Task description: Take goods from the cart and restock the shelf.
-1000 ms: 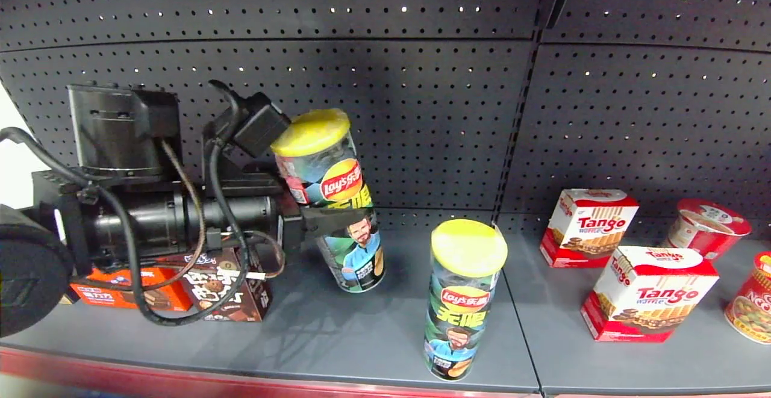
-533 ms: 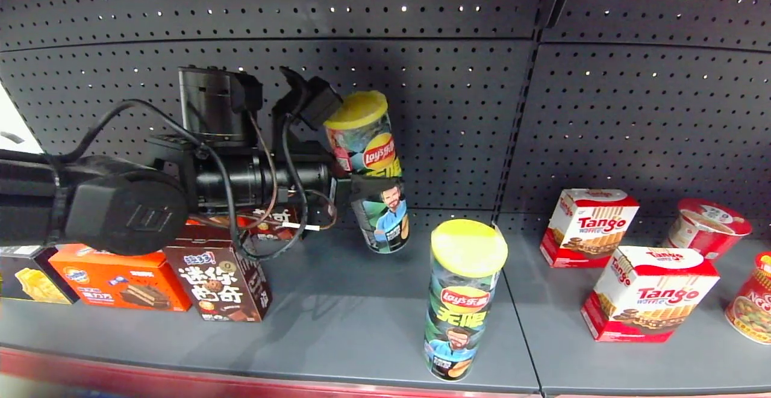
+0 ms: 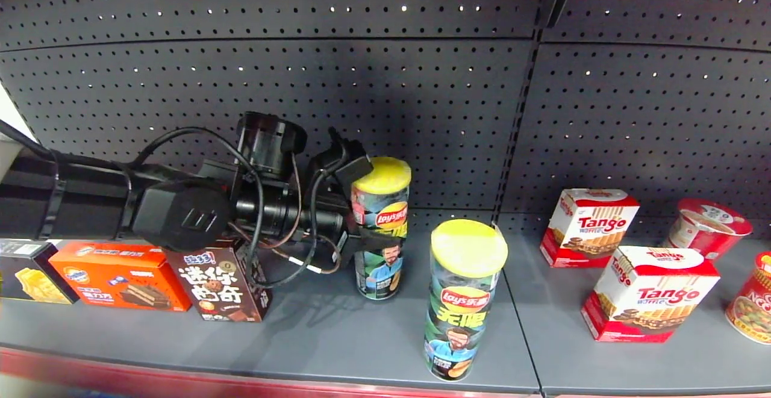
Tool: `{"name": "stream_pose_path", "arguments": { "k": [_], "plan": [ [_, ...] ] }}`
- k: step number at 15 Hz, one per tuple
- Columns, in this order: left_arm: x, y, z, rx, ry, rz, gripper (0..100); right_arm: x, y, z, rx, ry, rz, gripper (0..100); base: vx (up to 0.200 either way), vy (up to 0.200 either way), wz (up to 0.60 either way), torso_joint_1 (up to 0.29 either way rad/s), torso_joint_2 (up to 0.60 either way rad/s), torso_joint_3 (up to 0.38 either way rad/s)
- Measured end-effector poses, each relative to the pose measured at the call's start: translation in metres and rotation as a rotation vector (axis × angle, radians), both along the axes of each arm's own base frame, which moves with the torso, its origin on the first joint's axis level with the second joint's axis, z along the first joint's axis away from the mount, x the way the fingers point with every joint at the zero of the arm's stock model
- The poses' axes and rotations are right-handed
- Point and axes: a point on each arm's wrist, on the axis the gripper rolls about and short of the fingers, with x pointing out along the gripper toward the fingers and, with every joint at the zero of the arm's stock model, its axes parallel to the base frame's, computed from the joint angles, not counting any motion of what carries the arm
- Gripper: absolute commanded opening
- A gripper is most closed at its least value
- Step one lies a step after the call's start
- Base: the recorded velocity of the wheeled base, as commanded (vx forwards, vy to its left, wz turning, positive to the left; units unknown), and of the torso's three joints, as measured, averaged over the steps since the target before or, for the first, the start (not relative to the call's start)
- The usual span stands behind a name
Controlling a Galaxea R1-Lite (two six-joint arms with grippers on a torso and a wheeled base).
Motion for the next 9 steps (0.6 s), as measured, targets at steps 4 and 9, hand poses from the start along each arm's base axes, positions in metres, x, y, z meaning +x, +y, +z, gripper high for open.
{"name": "stream_pose_path", "arguments": {
  "k": [4, 9],
  "plan": [
    [0.012, -0.008, 0.011, -0.011, 0.007, -0.032, 0, 0.001, 0.000, -0.001, 0.001, 0.005, -0.002, 100, 0.000, 0.000, 0.00, 0.000, 0.00, 0.000],
    [0.034, -0.021, 0.018, -0.033, -0.010, -0.050, 0, 0.001, 0.000, -0.002, 0.004, 0.008, -0.001, 100, 0.000, 0.000, 0.00, 0.000, 0.00, 0.000]
  ]
}}
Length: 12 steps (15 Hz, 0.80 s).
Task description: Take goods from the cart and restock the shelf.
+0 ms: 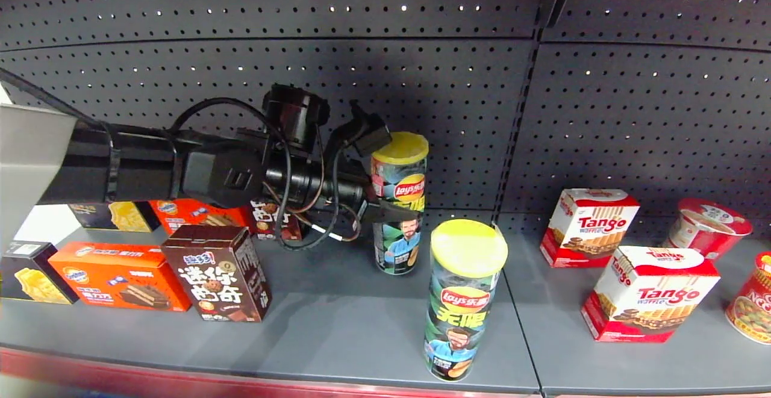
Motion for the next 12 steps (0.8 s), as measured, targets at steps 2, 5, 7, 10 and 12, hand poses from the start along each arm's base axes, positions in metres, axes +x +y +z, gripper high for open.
{"name": "stream_pose_path", "arguments": {
  "k": [2, 5, 7, 10, 12],
  "plan": [
    [0.005, -0.003, -0.005, 0.002, 0.005, -0.001, 0, 0.000, 0.000, 0.000, 0.000, 0.001, -0.001, 100, 0.000, 0.000, 0.00, 0.000, 0.00, 0.000],
    [0.012, -0.006, -0.010, 0.002, 0.008, 0.000, 0, 0.000, 0.000, 0.000, 0.000, 0.001, -0.002, 100, 0.000, 0.000, 0.00, 0.000, 0.00, 0.000],
    [0.017, -0.010, -0.012, -0.002, 0.008, -0.002, 0, 0.000, 0.000, 0.000, 0.000, 0.001, -0.002, 100, 0.000, 0.000, 0.00, 0.000, 0.00, 0.000],
    [0.024, -0.016, -0.016, -0.004, 0.006, -0.008, 0, 0.000, 0.000, -0.001, 0.000, 0.003, -0.003, 100, 0.000, 0.000, 0.00, 0.000, 0.00, 0.000],
    [0.028, -0.018, -0.020, -0.002, 0.010, -0.007, 0, 0.001, 0.000, -0.001, 0.000, 0.005, -0.003, 100, 0.000, 0.000, 0.00, 0.000, 0.00, 0.000]
  ]
}}
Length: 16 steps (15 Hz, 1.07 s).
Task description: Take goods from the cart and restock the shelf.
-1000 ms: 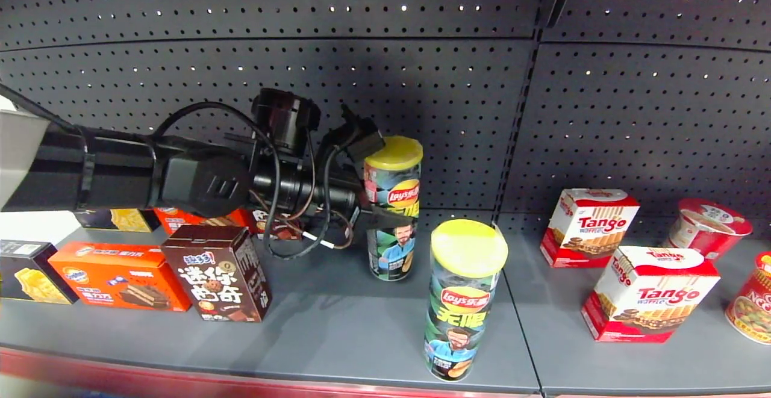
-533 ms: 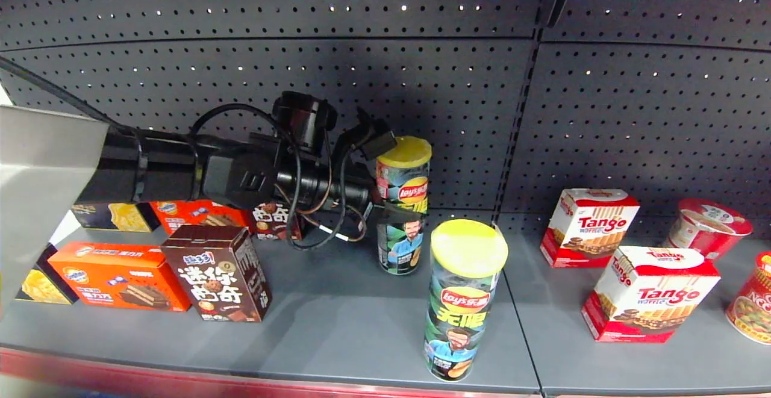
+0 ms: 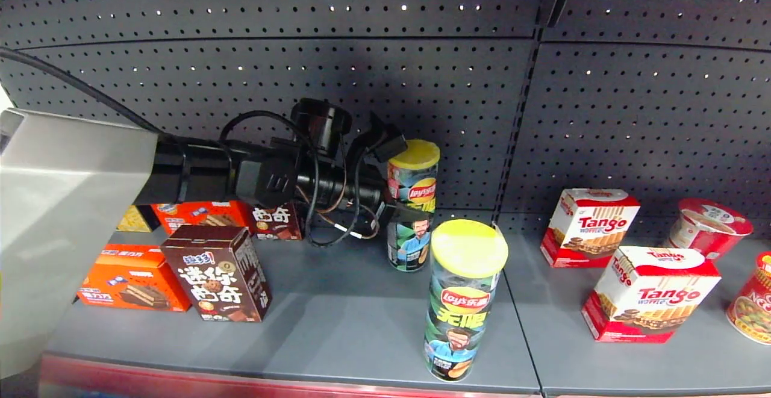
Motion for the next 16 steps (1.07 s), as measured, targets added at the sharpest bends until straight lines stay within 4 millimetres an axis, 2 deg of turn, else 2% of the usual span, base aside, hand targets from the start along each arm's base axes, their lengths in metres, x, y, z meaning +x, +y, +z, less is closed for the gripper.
{"name": "stream_pose_path", "arguments": {
  "k": [8, 16],
  "plan": [
    [0.014, -0.008, -0.009, -0.003, -0.005, -0.004, 0, 0.003, 0.000, -0.005, -0.001, 0.022, 0.000, 100, 0.000, 0.000, 0.00, 0.000, 0.00, 0.000],
    [0.015, -0.012, -0.014, 0.002, 0.004, -0.008, 0, 0.004, 0.000, -0.006, 0.000, 0.027, 0.000, 100, 0.000, 0.000, 0.00, 0.000, 0.00, 0.000]
  ]
}}
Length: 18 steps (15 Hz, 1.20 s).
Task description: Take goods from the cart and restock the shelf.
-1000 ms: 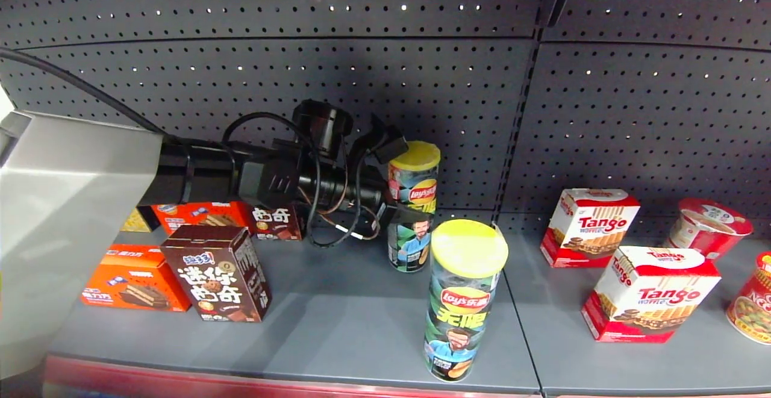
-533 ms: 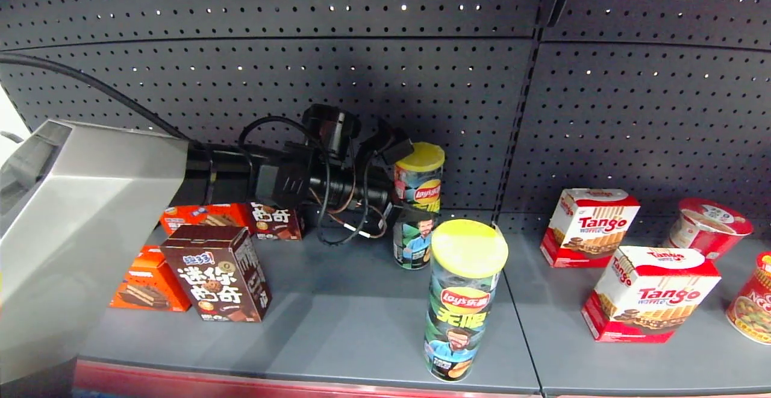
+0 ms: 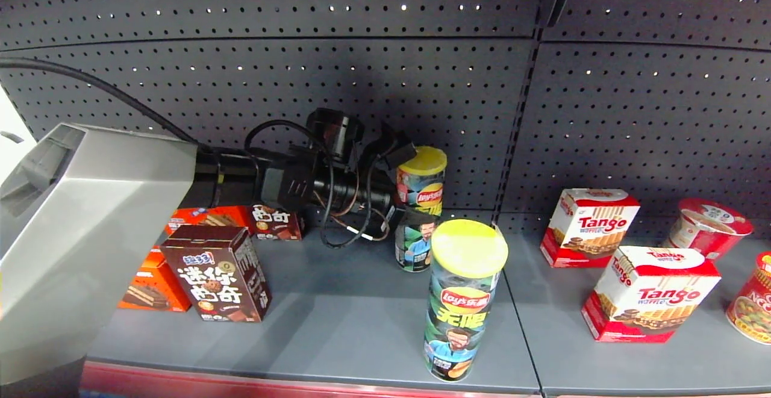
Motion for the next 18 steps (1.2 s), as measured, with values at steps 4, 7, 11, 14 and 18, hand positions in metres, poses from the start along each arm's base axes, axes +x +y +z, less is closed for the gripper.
{"name": "stream_pose_path", "arguments": {
  "k": [4, 7, 11, 14, 18],
  "plan": [
    [0.000, 0.000, -0.001, 0.002, 0.001, 0.001, 100, 0.000, 0.000, 0.000, 0.000, 0.001, 0.000, 100, 0.000, 0.000, 0.00, 0.000, 0.00, 0.000],
    [0.000, 0.000, -0.001, 0.001, -0.001, 0.000, 100, 0.000, 0.000, 0.000, 0.000, 0.000, 0.001, 100, 0.000, 0.000, 0.00, 0.000, 0.00, 0.000],
    [0.000, 0.003, 0.000, -0.001, -0.003, 0.006, 100, 0.000, 0.000, 0.000, 0.000, 0.001, 0.001, 100, 0.000, 0.000, 0.00, 0.000, 0.00, 0.000],
    [-0.002, 0.008, 0.007, -0.004, -0.010, 0.014, 100, 0.001, 0.000, -0.002, 0.001, 0.009, 0.000, 100, 0.000, 0.000, 0.00, 0.000, 0.00, 0.000],
    [-0.018, 0.017, 0.017, -0.004, -0.001, 0.018, 100, 0.003, 0.000, -0.004, 0.005, 0.020, 0.000, 100, 0.000, 0.000, 0.00, 0.000, 0.00, 0.000]
  ]
}}
